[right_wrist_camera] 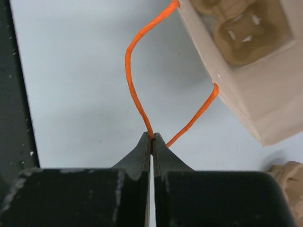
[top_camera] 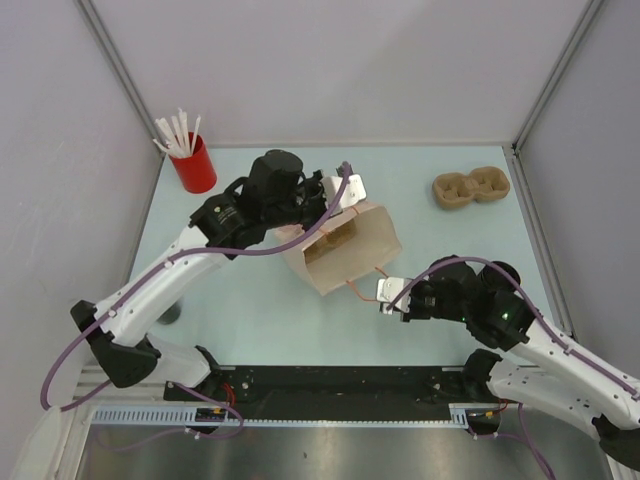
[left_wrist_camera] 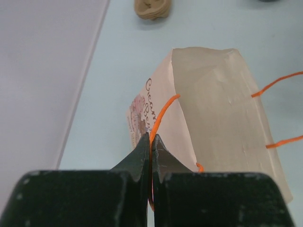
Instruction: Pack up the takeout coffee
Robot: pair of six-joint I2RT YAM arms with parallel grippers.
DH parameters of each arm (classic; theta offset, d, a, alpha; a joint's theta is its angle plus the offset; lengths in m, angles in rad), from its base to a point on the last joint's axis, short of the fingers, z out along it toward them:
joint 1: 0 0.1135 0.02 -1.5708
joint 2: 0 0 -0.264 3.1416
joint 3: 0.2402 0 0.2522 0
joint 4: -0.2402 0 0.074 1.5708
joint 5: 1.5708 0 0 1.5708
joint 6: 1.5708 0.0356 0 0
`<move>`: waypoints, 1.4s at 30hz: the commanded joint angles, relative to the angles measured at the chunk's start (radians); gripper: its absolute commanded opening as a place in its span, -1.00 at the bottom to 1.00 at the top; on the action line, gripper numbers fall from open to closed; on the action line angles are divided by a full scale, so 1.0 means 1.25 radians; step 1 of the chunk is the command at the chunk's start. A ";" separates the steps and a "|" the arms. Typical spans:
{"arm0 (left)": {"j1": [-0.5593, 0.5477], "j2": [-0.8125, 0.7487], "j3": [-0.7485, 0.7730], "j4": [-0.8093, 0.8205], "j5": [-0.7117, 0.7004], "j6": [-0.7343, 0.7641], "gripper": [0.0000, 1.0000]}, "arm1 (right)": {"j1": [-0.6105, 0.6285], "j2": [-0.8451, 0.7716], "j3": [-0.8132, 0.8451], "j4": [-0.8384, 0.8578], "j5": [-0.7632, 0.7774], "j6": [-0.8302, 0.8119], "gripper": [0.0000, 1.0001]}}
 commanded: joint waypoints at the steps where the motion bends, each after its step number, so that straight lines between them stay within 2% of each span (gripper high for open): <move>1: -0.004 0.013 0.061 0.072 -0.116 -0.015 -0.99 | -0.023 0.010 0.072 0.126 0.049 -0.006 -1.00; 7: -0.004 0.037 0.048 0.120 -0.241 0.005 -0.89 | -0.043 0.077 0.137 0.222 0.080 0.022 -1.00; 13: 0.008 0.056 0.041 0.159 -0.320 0.008 -0.85 | -0.044 0.147 0.183 0.320 0.124 0.049 -1.00; 17: 0.040 0.071 0.064 0.169 -0.341 -0.012 -0.86 | -0.044 0.189 0.219 0.356 0.139 0.069 -1.00; 22: 0.107 0.102 0.111 0.169 -0.314 -0.032 -0.88 | -0.048 0.255 0.245 0.429 0.225 0.077 -1.00; 27: 0.135 0.142 0.156 0.176 -0.292 -0.002 -0.87 | -0.067 0.299 0.281 0.477 0.245 0.098 -1.00; 42: 0.152 0.386 0.496 0.138 -0.300 0.024 -0.85 | -0.115 0.372 0.354 0.558 0.357 0.141 -1.00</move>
